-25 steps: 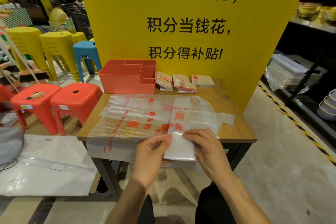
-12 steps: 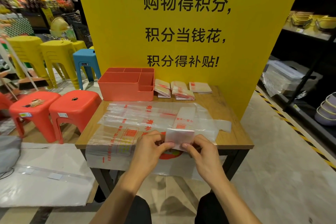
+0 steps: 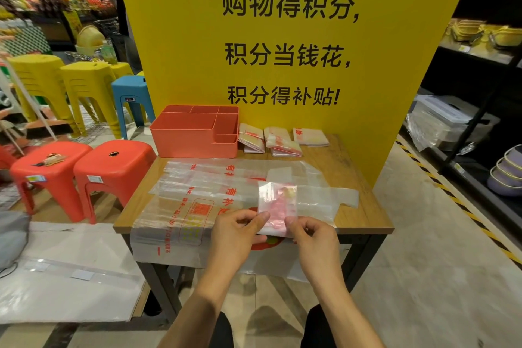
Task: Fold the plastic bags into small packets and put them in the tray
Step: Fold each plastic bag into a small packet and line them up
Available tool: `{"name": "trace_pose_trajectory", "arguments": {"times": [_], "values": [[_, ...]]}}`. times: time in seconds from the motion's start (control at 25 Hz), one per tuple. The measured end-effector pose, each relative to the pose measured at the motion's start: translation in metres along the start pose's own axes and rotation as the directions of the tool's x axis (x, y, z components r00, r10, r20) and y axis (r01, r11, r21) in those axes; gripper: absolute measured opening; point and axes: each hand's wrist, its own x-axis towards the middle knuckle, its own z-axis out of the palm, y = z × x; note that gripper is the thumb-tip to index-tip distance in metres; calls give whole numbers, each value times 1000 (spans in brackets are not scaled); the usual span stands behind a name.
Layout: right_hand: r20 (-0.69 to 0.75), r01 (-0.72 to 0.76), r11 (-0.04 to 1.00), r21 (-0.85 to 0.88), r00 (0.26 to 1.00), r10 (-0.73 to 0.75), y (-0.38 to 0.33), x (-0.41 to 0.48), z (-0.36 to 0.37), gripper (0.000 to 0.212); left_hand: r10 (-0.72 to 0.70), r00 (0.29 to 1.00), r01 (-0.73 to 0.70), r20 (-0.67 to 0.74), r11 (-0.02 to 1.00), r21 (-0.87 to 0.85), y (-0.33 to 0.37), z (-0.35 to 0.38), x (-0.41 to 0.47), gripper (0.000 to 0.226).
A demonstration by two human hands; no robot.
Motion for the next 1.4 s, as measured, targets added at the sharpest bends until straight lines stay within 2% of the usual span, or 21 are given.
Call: {"name": "trace_pose_trajectory", "arguments": {"times": [0.2, 0.28, 0.32, 0.4, 0.48, 0.6, 0.68, 0.84, 0.92, 1.04, 1.16, 1.28, 1.4], "values": [[-53, -81, 975, 208, 994, 94, -7, -5, -3, 19, -67, 998, 67, -4, 998, -9, -6, 6, 0, 14], [-86, -92, 964, 251, 989, 117, -5, -4, -2, 5, -68, 997, 68, -45, 998, -7, -7, 9, 4, 26], [-99, -104, 961, 255, 986, 133, -2, -1, -1, 11, -77, 995, 78, -62, 997, 11, -9, 10, 7, 34], [-114, -146, 965, 217, 978, 173, 3, 5, 2, 26, -93, 993, 99, -72, 992, 78, -9, 11, 14, 45], [-116, -158, 974, 164, 977, 178, 4, 13, 3, 28, -89, 994, 100, -66, 976, 191, -7, 12, 21, 47], [-100, -154, 983, 99, 981, 164, 4, 24, 4, 25, -84, 996, 88, -27, 921, 379, 2, 12, 34, 33], [-101, -160, 986, 38, 981, 163, 3, 34, 6, 26, -87, 996, 75, 8, 900, 428, 5, 13, 44, 26], [-136, -175, 983, -53, 977, 167, 0, 58, 7, 24, -96, 995, 84, 13, 920, 383, 7, 19, 61, 29], [-133, -181, 982, -50, 976, 173, -1, 66, 7, 21, -96, 995, 91, 0, 945, 314, 10, 23, 65, 39], [-86, -135, 990, -30, 988, 132, 0, 67, 6, 28, -84, 996, 85, -13, 981, 176, 10, 23, 65, 54], [-16, -70, 997, -18, 997, 70, 1, 64, 4, 31, -77, 997, 79, -17, 990, 113, 8, 21, 67, 50], [23, -89, 996, 3, 996, 89, 2, 63, 4, 28, -96, 995, 98, -37, 992, 79, 3, 17, 72, 50], [68, -10, 997, -76, 998, 15, 6, 66, -1, 37, -122, 992, 123, -21, 991, 60, 2, 13, 72, 42]]}}
